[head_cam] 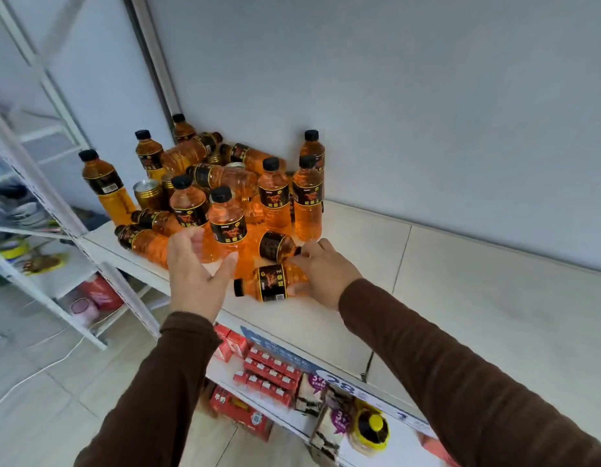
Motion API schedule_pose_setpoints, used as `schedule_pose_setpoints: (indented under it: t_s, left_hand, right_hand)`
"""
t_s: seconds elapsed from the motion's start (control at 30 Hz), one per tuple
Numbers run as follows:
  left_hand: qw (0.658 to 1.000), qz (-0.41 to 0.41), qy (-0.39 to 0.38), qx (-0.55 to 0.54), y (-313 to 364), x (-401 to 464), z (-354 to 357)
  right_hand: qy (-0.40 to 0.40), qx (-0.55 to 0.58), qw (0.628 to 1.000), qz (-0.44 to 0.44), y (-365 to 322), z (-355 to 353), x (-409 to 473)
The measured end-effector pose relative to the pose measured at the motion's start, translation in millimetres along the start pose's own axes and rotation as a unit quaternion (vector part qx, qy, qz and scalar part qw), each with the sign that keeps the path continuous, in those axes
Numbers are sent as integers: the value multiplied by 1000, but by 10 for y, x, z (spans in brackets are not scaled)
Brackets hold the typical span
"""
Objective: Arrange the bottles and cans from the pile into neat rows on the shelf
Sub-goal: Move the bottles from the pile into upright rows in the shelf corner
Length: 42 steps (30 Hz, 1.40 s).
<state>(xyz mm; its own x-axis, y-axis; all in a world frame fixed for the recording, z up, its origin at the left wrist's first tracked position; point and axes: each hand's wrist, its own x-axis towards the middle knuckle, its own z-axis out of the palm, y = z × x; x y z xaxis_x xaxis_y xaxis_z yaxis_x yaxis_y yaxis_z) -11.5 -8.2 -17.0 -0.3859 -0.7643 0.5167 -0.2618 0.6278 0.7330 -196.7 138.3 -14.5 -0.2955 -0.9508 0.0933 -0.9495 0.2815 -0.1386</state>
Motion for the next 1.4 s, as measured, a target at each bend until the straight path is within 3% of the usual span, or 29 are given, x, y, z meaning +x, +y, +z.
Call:
schedule_pose_setpoints:
  t_s: [0.23,0.47,0.63,0.77,0.87,1.07,1.4]
  left_hand:
    - [985,-111,-112,-73,-137,271,133]
    - [972,-98,-180,-112,-271,429,239]
    - [965,-104,-207,-121,-411,455,234]
    - [965,-98,-211,-119,-438,461,257]
    - [967,-89,-197,-136,-399,440,256]
    - [948,-73,-233,-201,-17,377,403]
    - [890,-8,-367,-271,922,-12,1087]
  right_hand:
    - [-84,71,994,7,-58,-13,51]
    - [-121,60,991,-21,-196,-60,145]
    - [-112,-7,993,-34,-311,30,218]
    - [-101,46,993,-30,-281,-17,158]
    - [-75,149,986,1,-158,-151,17]
    - [43,420,904,65,238,-560,-498]
    - [259,530,790,169,706,-865,-1522]
